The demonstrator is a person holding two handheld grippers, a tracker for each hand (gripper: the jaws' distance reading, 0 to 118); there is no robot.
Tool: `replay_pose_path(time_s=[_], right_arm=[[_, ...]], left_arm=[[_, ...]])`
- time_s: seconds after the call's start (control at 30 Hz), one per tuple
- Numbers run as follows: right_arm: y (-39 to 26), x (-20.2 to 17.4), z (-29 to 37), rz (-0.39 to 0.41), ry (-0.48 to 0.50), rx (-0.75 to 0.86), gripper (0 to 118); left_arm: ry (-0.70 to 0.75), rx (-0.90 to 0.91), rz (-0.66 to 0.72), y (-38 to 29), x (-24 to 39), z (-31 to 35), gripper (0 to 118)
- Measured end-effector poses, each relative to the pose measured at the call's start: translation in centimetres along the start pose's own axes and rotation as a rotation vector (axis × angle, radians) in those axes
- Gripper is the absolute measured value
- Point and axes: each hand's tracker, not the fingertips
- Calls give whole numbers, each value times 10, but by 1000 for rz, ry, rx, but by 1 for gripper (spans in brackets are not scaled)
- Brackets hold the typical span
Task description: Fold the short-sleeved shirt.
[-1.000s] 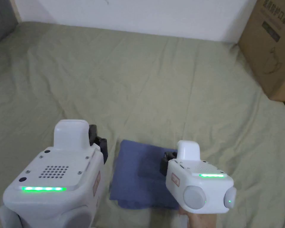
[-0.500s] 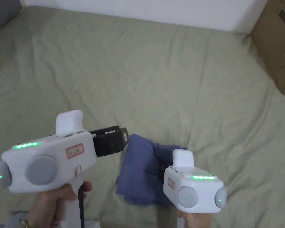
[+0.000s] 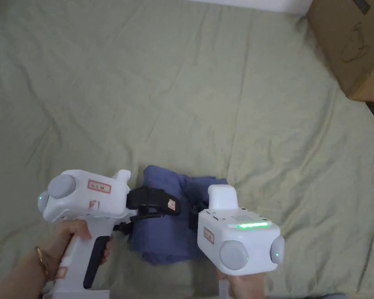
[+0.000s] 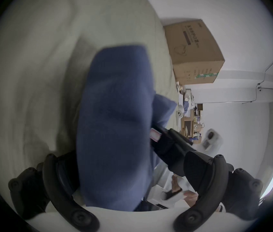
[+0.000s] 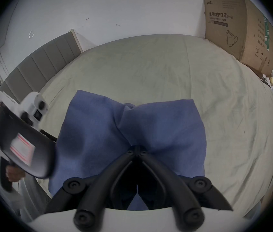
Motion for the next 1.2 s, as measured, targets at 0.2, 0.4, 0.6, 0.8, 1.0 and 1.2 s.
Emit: replay_pose_path(time_s=[0.2,0.4,0.6,0.8,1.0,1.2], right_arm=[[9,9,7,-64,33,-10,0],[32,30,58,-71,14,117,0],[45,52,122,-41,-23,216,0],[38,56,151,1,-34,245,0],[32,40,134,78,-33,178,0],[34,19,120,88,-14,150,0]], left_arm=[[92,106,-47,-3,3,8,31],[223,82,26,1,29,4,29],[298,97,2,2,67,38,28],[519,144,-58,14,50,130,28],[778,212,22,34,-7,243,28],[1050,333,136,46,-56,328,38]])
